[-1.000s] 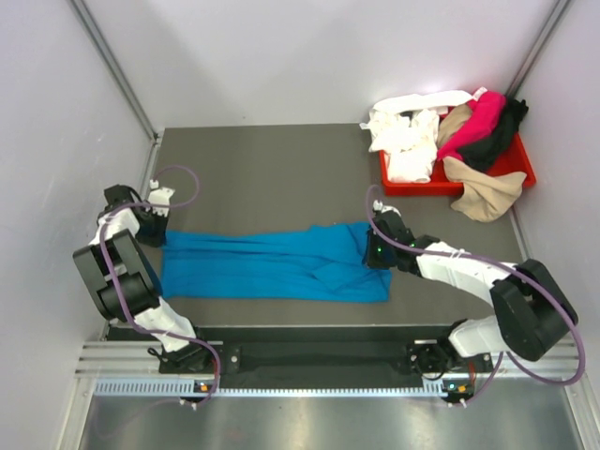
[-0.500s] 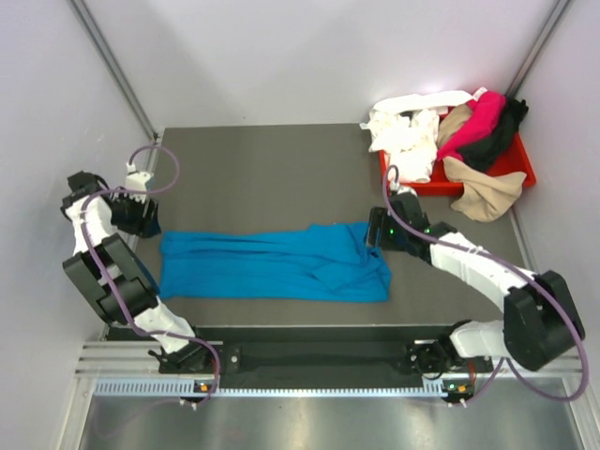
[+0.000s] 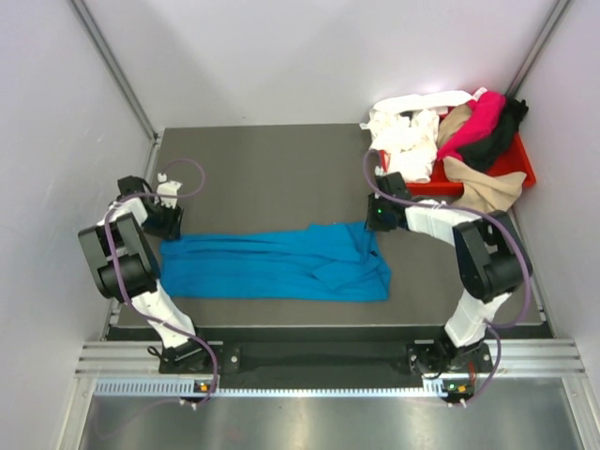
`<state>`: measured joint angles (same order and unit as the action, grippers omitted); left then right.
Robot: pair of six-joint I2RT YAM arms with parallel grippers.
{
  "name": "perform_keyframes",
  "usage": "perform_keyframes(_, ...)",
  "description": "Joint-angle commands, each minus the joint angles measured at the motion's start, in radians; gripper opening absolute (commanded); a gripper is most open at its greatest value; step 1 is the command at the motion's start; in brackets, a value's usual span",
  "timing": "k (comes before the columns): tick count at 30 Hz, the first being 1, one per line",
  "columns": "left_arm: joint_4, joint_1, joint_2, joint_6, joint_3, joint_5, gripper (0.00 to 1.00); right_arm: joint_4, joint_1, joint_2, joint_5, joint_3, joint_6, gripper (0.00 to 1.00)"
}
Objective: Fold and stack the t-shirts
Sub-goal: Fold the tshirt
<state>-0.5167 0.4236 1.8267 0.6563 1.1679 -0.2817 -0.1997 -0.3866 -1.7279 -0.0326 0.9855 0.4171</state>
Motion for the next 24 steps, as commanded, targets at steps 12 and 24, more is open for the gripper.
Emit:
perform_keyframes(12, -0.14, -0.016, -0.202, 0.23, -0.309, -0.033, 0.0, -0.058, -0.008, -0.519, -0.119, 0.768, -0.035, 0.0)
perform_keyframes(24, -0.35, -0.454, -0.38, 0.241, -0.422, -0.169, 0.0, 0.035, -0.018, -1.022, -0.156, 1.469, 0.186, 0.0)
